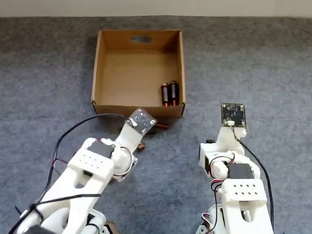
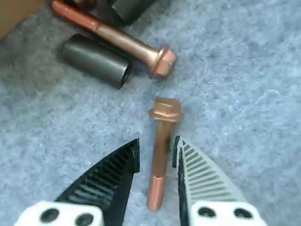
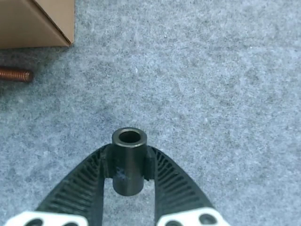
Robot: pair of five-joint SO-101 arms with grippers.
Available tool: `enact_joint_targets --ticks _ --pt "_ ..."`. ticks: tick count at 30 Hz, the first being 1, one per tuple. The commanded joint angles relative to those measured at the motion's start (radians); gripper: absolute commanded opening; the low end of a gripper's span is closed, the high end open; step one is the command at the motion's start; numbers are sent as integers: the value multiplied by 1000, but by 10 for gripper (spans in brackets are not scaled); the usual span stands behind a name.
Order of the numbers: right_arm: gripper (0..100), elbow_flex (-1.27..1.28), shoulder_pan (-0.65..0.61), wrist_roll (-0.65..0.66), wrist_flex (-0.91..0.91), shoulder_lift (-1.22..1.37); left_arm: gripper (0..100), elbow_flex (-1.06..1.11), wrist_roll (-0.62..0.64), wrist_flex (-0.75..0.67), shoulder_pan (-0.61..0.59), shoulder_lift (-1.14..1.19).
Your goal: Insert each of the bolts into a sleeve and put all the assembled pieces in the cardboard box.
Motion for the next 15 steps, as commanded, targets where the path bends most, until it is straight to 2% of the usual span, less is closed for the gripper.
enact_joint_targets --ticks 1,8,15 --pt "5 -7 8 -3 -18 -18 111 -97 6 18 15 54" --pt "5 -7 8 -3 -18 -18 95 -148 6 15 15 170" --pt "5 -7 8 -3 -18 -18 95 -160 6 -64 16 295"
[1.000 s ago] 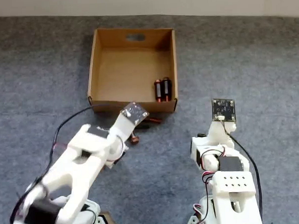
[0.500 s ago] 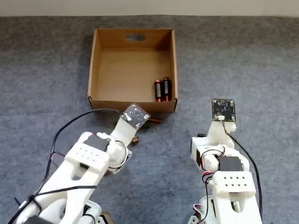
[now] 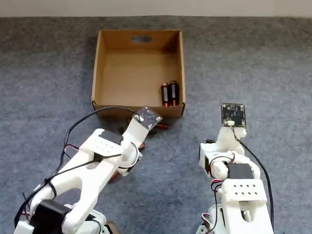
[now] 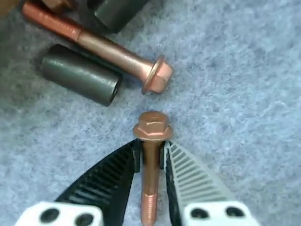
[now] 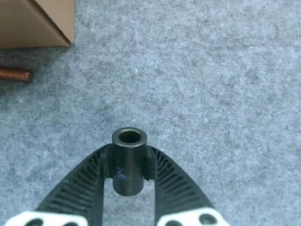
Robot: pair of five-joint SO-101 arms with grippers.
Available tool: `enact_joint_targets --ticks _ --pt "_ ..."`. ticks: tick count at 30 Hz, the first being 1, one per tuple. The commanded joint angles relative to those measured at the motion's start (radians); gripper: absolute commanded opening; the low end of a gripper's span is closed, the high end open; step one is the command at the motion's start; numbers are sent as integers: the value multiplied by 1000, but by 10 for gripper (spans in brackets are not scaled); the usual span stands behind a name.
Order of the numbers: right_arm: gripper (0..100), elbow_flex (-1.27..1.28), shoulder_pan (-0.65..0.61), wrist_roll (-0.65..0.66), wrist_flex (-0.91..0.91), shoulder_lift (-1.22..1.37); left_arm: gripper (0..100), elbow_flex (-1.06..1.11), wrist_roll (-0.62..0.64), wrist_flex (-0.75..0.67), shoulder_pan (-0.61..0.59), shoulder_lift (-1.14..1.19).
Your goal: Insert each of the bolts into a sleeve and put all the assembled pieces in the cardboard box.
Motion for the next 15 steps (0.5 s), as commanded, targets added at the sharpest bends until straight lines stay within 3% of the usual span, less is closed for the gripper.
enact_joint_targets --ticks 1,5,8,15 --pt "5 -7 8 -3 -18 -18 95 -51 5 -25 10 38" --pt "5 -7 8 -3 -18 -18 85 -56 5 -25 10 36" --pt "5 -7 8 -3 -18 -18 2 -62 3 -31 10 35" --pt "5 -7 8 -3 -18 -18 7 -61 3 -21 8 22"
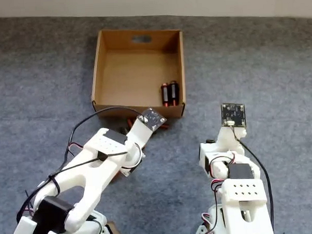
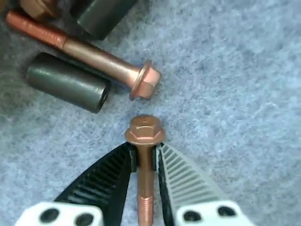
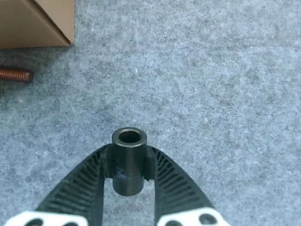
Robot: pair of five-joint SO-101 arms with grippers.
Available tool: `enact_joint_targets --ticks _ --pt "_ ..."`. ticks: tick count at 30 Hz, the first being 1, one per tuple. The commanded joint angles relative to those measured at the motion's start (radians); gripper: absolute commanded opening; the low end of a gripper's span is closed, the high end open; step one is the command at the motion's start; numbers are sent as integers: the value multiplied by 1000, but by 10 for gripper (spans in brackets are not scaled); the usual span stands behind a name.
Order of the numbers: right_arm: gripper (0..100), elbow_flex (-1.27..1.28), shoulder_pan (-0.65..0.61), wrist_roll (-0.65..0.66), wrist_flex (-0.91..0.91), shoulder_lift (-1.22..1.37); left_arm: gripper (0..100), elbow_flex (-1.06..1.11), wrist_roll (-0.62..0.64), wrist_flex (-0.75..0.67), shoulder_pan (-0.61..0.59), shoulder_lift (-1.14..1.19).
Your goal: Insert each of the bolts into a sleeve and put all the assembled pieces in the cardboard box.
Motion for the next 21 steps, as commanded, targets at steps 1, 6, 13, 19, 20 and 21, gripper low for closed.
enact_joint_targets --ticks 1,6,13,19,20,21 --pt "5 -7 8 -3 -18 -18 7 -38 3 -6 2 -24" --pt "5 -7 8 -8 -15 -19 7 -45 0 91 1 -251" --pt "5 -41 4 -9 71 -30 8 -47 3 155 -2 -676" --pt "5 -58 -12 -9 171 -323 8 -133 144 100 -68 -828" --pt "5 -47 -31 -5 186 -394 8 -150 181 89 -77 -822" --pt "5 -33 -53 -3 202 -463 8 -162 209 74 -81 -812"
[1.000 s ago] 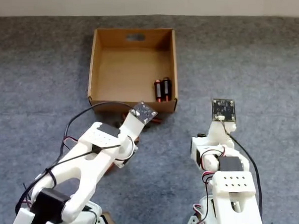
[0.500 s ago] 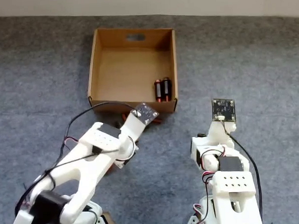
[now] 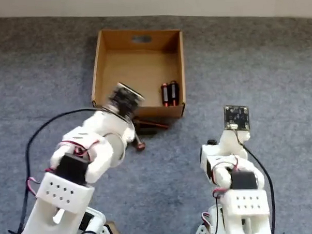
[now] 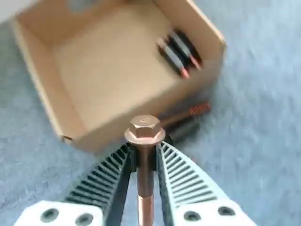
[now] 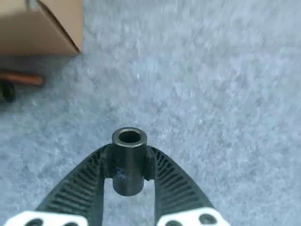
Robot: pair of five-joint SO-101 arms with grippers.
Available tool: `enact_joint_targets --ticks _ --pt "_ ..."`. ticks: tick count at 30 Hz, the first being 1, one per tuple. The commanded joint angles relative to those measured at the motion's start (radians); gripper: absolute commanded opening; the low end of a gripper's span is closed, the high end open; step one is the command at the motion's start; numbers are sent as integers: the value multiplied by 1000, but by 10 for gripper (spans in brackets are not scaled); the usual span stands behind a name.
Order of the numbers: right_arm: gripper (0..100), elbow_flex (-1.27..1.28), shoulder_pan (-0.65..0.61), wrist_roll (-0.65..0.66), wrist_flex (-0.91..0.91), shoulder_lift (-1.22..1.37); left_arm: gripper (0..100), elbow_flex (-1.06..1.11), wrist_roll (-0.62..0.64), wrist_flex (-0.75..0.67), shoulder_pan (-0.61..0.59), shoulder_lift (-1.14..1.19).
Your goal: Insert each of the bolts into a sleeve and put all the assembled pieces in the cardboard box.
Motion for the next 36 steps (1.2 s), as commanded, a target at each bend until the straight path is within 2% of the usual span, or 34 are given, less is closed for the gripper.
enact_joint_targets --ticks 1,4,6,11,18,24,28,36 --pt "5 -12 -71 -2 44 -257 8 -93 109 -69 -30 -13" --pt "9 58 -124 -2 15 -460 8 -104 157 -137 -30 22" --pt "9 116 -154 -2 -76 -556 8 -102 181 -201 -28 36" --pt "9 234 -206 -2 -400 -481 8 -104 261 -359 -19 38" --pt "9 286 -209 -2 -710 -456 8 -97 282 -632 120 45" --pt "9 295 -209 0 -739 -455 8 -96 282 -798 239 48" --pt "9 335 -209 -2 -743 -463 8 -102 282 -884 252 85" --pt "9 343 -209 -2 -742 -463 8 -105 282 -1020 262 300"
